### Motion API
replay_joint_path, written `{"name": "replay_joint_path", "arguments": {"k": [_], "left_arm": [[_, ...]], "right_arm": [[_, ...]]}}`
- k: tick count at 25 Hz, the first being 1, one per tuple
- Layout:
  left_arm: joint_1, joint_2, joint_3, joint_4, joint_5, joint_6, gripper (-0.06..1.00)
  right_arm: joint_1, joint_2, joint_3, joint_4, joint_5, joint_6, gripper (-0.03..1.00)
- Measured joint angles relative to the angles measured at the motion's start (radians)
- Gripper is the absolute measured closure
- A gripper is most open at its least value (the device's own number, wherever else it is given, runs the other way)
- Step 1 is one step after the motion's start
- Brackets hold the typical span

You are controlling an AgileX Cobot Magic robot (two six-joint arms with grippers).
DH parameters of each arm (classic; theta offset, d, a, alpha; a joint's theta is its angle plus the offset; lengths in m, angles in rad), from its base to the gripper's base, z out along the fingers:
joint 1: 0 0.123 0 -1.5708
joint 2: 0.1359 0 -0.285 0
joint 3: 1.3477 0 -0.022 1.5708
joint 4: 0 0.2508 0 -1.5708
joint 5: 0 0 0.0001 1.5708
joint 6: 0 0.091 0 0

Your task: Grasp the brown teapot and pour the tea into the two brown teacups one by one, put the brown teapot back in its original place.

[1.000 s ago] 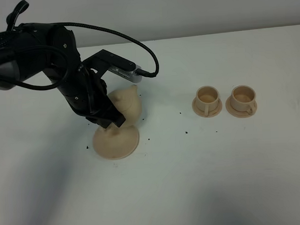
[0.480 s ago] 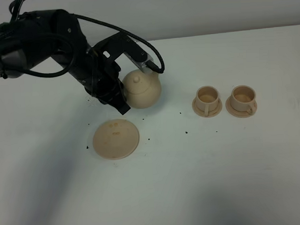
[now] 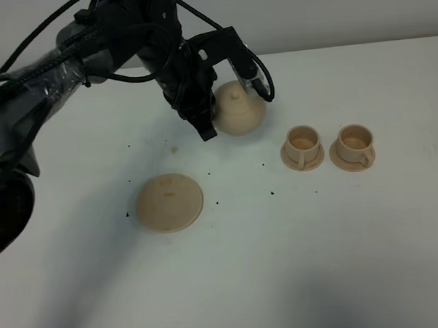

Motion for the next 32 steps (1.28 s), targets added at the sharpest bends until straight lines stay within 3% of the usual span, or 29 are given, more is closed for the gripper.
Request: {"name": "replay_joint_path", "arguments": {"k": [5,16,32], "left_arm": [[-0.015,0.043,-0.069,0.000,-0.007,0.052,0.79],[-0.041,0.048,-0.075,0.028,-0.033,0.204,0.79],[-0.062,0.113,-0.075,0.138,-0.073,0.262,0.79]], "right_arm": [[0.000,0.000,0.000,0.001,0.000,0.000,0.73],[0.000,0.000,0.000,0.031,0.000,0.000,0.73],[0.000,0.000,0.000,0.034,0.000,0.000,0.73]]}}
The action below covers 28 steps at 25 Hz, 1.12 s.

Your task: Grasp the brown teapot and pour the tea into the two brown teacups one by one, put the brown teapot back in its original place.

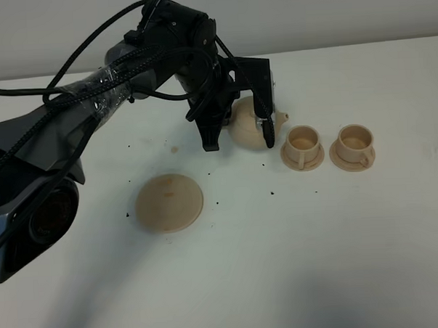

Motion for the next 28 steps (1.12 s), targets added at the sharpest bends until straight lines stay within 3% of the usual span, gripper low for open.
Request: {"name": "replay_joint_path", "arguments": {"k": [8,17,28], "left_arm": [[-0.015,0.004,0.000,0.076,-0.028,0.004,0.79],[-0.021,0.006,0.000,0.084,-0.063,0.006,0.79],[-0.043,0.045,0.000,0.155,-0.071,0.006,0.79]], "right_arm": [[0.000,0.000,0.000,0.001,0.000,0.000,0.73],[0.000,0.000,0.000,0.001,0.000,0.000,0.73],[0.000,0.000,0.000,0.002,0.000,0.000,0.73]]}}
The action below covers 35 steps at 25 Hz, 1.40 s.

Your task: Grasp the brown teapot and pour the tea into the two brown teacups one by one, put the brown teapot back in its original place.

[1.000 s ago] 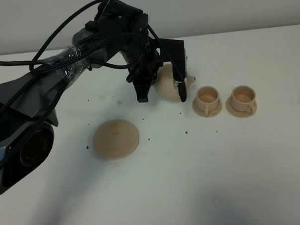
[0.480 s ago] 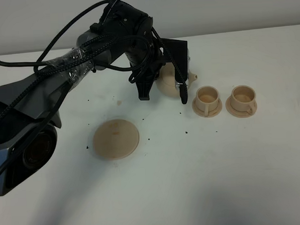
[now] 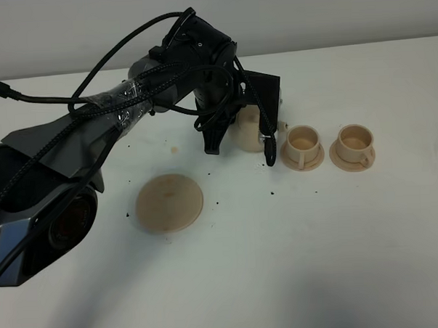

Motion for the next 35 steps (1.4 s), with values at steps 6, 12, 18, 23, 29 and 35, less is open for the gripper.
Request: {"name": "replay_joint_path", "arguments": {"k": [6,12,18,23,29,35], "left_arm": [[-0.008,0.000,-0.001,0.022,-0.018,0.000,0.79],[-0.024,0.000,-0.001,0.078,-0.052,0.000,0.79],[-0.036,0.000,-0.001,0.101,-0.082,0.003,0.79],[-0.041,0.000,-0.001,0.105,-0.098,0.029,0.79],[-0.054,0.000,-0.001,0.137,-0.118,0.044,0.79],[-0.055,0.000,-0.001,0.189,-0.126,0.056,0.79]], "right_arm": [[0.000,0.000,0.000,0.002,0.000,0.000,0.73],[0.000,0.000,0.000,0.002,0.000,0.000,0.73],[0.000,0.000,0.000,0.002,0.000,0.000,0.73],[0.000,0.000,0.000,0.002,0.000,0.000,0.73],[0.000,0.000,0.000,0.002,0.000,0.000,0.73],[0.000,0.000,0.000,0.002,0.000,0.000,0.73]]}}
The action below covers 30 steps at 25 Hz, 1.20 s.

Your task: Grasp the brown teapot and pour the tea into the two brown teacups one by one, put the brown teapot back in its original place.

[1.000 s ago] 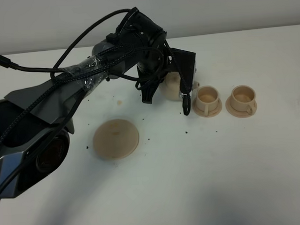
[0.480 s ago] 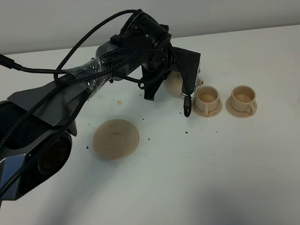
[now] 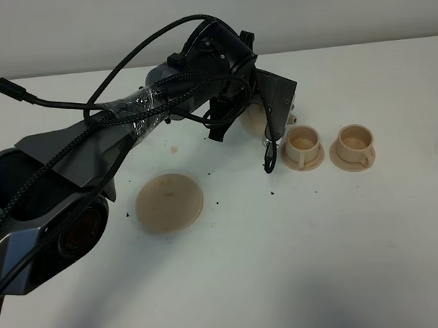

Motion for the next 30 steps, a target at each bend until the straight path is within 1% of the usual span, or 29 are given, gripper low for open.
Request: {"name": "replay_joint_path", "arguments": {"k": [6,9,18,30], "left_arm": [[-0.017,0.001,0.000,0.041,-0.027,0.002,0.79],[-0.022,0.001,0.000,0.041,-0.039,0.009,0.79],[-0.023,0.001,0.000,0.041,-0.049,0.092,0.79],[-0.023,0.001,0.000,0.042,-0.103,0.202,0.79]], "right_arm": [[0.000,0.000,0.000,0.000,0.000,0.000,0.73],[0.000,0.000,0.000,0.000,0.000,0.000,0.73],[0.000,0.000,0.000,0.000,0.000,0.000,0.73],[0.000,0.000,0.000,0.000,0.000,0.000,0.73]]}}
